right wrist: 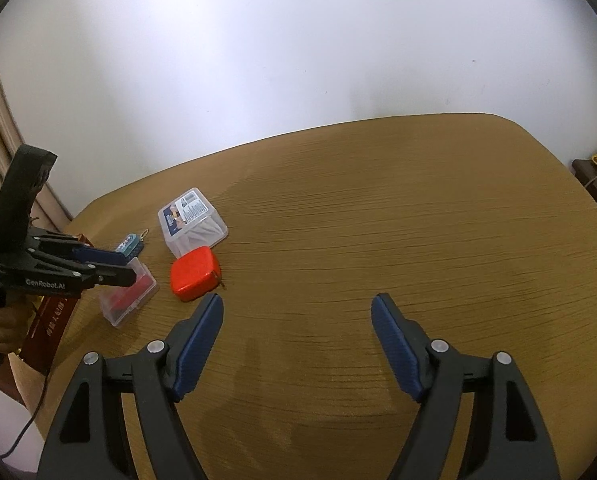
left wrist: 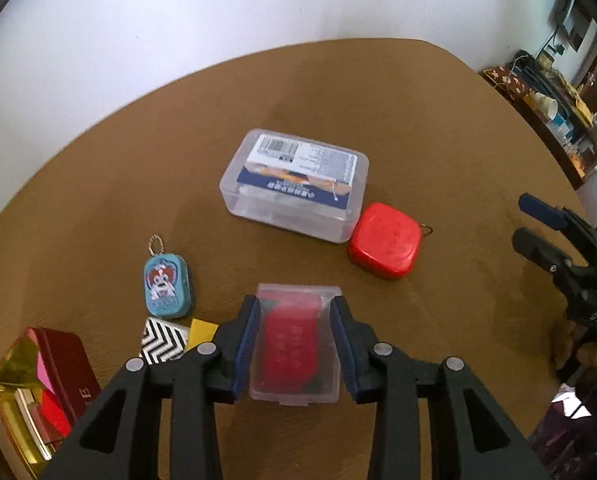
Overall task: Organize rigid objects
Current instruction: 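Grasp the clear box with red contents using the left gripper, then lift the clear box while the right gripper grasps the red tape measure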
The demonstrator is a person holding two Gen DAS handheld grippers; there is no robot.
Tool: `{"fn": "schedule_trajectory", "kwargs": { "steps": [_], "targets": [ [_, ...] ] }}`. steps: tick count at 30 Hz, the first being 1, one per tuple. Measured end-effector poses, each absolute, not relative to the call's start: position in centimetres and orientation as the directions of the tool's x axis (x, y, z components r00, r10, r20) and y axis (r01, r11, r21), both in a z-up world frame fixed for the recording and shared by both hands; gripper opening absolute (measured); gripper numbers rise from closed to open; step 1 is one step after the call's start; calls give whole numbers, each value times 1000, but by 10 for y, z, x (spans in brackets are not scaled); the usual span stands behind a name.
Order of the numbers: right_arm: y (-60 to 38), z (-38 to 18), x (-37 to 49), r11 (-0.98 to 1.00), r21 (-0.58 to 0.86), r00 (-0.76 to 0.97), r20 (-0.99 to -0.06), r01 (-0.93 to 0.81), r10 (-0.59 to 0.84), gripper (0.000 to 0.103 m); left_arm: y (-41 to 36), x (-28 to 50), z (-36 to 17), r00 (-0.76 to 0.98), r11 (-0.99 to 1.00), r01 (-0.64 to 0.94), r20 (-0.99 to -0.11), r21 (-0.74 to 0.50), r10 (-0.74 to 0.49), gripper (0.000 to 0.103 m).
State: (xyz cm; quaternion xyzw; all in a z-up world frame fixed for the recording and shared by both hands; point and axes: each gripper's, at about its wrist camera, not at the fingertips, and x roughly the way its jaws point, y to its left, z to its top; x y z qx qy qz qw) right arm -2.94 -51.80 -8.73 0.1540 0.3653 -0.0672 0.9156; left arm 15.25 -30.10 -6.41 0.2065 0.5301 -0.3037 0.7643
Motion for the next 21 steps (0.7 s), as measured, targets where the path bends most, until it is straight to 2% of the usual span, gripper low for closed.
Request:
{"fn": "schedule_trajectory", "kwargs": {
  "steps": [11,18,21],
  "targets": [
    [-517,-87,-30,944,235,720,-694,232,-3,75,-301,162,-69,218,732,681,-946,-30,-242,51],
    [-516,-87,-30,943,239,718,-696,231,0,76,-312,166,-82,177,711,703,-966,-8,-186,53],
    [-517,-88,-30,942,244,718,-696,232,3,76,-310,168,-87,126,714,698,-972,-57,-201,55]
  ]
}}
